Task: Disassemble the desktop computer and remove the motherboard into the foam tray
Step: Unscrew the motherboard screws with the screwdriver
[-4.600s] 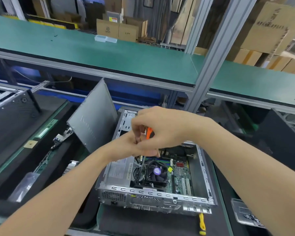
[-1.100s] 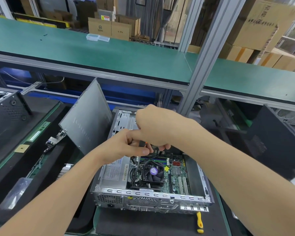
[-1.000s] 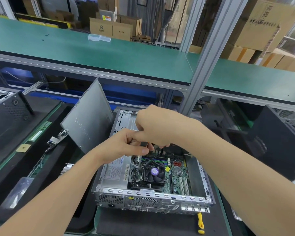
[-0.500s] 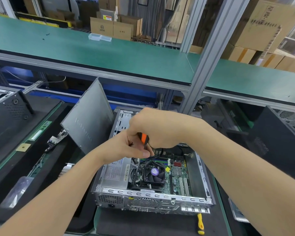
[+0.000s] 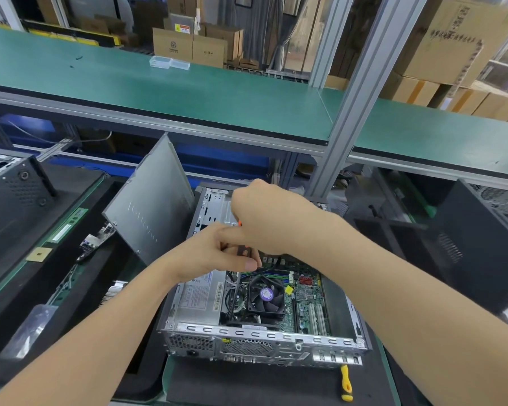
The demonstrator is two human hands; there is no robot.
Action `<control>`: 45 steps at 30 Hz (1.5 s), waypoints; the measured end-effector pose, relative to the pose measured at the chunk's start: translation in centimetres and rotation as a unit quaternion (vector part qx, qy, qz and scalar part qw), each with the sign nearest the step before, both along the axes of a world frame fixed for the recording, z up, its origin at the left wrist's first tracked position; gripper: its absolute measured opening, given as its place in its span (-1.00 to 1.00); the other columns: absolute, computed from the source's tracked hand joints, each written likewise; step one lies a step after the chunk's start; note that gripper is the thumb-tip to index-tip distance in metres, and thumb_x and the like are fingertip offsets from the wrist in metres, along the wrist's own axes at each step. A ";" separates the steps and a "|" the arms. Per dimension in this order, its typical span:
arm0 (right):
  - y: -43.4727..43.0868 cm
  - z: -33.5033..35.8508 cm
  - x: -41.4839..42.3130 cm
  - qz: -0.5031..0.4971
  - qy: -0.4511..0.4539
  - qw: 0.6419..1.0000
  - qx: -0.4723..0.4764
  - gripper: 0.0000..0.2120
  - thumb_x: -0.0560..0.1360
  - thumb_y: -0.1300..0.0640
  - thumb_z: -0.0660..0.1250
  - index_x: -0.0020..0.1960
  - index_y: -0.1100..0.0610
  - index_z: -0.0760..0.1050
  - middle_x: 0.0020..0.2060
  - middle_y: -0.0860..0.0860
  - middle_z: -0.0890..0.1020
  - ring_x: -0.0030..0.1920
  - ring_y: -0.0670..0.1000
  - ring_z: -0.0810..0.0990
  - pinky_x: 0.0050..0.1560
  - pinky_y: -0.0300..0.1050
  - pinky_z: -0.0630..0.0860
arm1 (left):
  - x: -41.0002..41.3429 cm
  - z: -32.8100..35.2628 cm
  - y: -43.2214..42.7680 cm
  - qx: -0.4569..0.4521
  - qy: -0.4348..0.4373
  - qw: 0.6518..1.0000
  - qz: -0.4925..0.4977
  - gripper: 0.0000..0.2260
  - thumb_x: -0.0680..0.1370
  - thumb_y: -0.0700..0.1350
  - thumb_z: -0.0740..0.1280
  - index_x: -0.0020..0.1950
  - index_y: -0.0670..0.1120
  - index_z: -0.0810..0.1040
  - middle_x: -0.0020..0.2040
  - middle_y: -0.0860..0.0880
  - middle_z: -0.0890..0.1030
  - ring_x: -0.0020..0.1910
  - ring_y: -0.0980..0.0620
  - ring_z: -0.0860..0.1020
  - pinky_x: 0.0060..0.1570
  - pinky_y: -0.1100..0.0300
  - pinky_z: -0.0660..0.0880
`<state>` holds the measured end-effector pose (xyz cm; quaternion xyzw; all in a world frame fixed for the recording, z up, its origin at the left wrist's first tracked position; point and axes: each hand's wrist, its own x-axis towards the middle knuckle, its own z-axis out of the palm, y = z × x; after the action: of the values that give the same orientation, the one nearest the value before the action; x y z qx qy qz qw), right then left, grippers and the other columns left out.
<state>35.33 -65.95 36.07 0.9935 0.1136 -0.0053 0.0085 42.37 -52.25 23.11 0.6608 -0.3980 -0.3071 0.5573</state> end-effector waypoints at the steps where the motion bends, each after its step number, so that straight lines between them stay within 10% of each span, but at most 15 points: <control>1: -0.2 0.1 0.2 0.026 0.014 1.000 0.001 -0.58 0.59 -0.17 0.34 -0.27 0.09 0.37 -0.36 -0.02 0.44 -0.40 -0.01 0.43 -0.46 -0.16 0.24 | 0.1 -0.1 0.0 0.002 -0.001 1.000 -0.003 -0.64 0.48 -0.02 0.55 0.02 -0.32 0.64 -0.12 -0.49 0.53 -0.21 -0.04 0.56 -0.03 0.28 0.50; 5: -1.3 0.7 0.5 0.105 0.062 0.991 0.056 -0.84 0.48 -0.03 0.49 -0.11 0.00 0.55 -0.26 -0.16 0.53 -0.20 -0.11 0.56 -0.31 -0.22 0.39 | 0.2 -0.2 0.1 -0.005 0.018 1.000 -0.014 -0.85 0.50 -0.11 0.51 0.01 -0.13 0.71 0.00 -0.12 0.72 0.01 0.06 0.67 0.06 0.23 0.55; 10: -3.1 0.1 1.6 0.117 0.104 0.973 0.168 -0.64 0.33 0.18 0.55 0.03 -0.10 0.54 -0.16 -0.24 0.58 -0.17 -0.23 0.53 -0.27 -0.28 0.43 | 0.3 -0.7 0.3 -0.019 0.016 0.999 -0.031 -0.85 0.52 -0.18 0.53 0.06 -0.02 0.68 -0.09 -0.09 0.69 -0.20 0.15 0.60 -0.03 0.35 0.53; 16: -4.8 -5.4 2.6 0.068 0.202 0.856 0.471 -0.88 0.51 0.29 0.44 0.03 0.22 0.56 -0.20 0.11 0.66 -0.24 0.09 0.58 -0.19 0.02 0.48 | 1.5 -1.5 1.1 0.070 -0.026 0.997 -0.026 -0.81 0.42 -0.27 0.40 -0.24 -0.33 0.42 -0.39 -0.16 0.16 -0.43 -0.01 0.16 -0.32 0.27 0.23; 20: -4.7 -10.8 3.5 0.022 0.160 0.866 0.472 -0.74 0.63 -0.11 0.33 -0.01 0.09 0.53 -0.40 0.08 0.61 -0.45 0.00 0.51 -0.38 -0.22 0.42 | 2.4 -2.2 0.6 0.113 -0.066 0.989 0.064 -0.89 0.35 -0.25 0.26 -0.26 -0.31 0.43 -0.46 0.08 0.31 -0.47 0.12 0.26 -0.38 0.25 0.25; 25: -5.1 -14.7 4.9 -0.018 0.159 0.844 0.511 -0.67 0.61 -0.32 0.24 -0.03 -0.07 0.45 -0.29 0.13 0.67 -0.39 0.23 0.69 -0.46 0.05 0.55 | 3.5 -4.0 -1.4 0.150 -0.169 0.962 0.156 -0.78 0.46 -0.36 0.25 -0.23 -0.10 0.59 -0.31 0.02 0.65 -0.26 0.04 0.61 -0.18 0.04 0.55; 45: -6.0 -14.0 6.0 0.004 0.100 0.826 0.555 -0.66 0.69 -0.06 0.20 -0.07 0.20 0.46 -0.35 0.11 0.66 -0.46 0.16 0.65 -0.44 -0.09 0.54 | 4.1 -5.2 -2.3 0.106 -0.212 0.948 0.212 -0.60 0.47 -0.30 0.29 -0.36 0.22 0.47 -0.48 0.18 0.46 -0.48 0.15 0.39 -0.44 0.42 0.28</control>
<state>41.34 -71.90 22.08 0.8241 0.1016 -0.0403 -0.5557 46.46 -54.50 17.87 0.8352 -0.3227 -0.0754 0.4388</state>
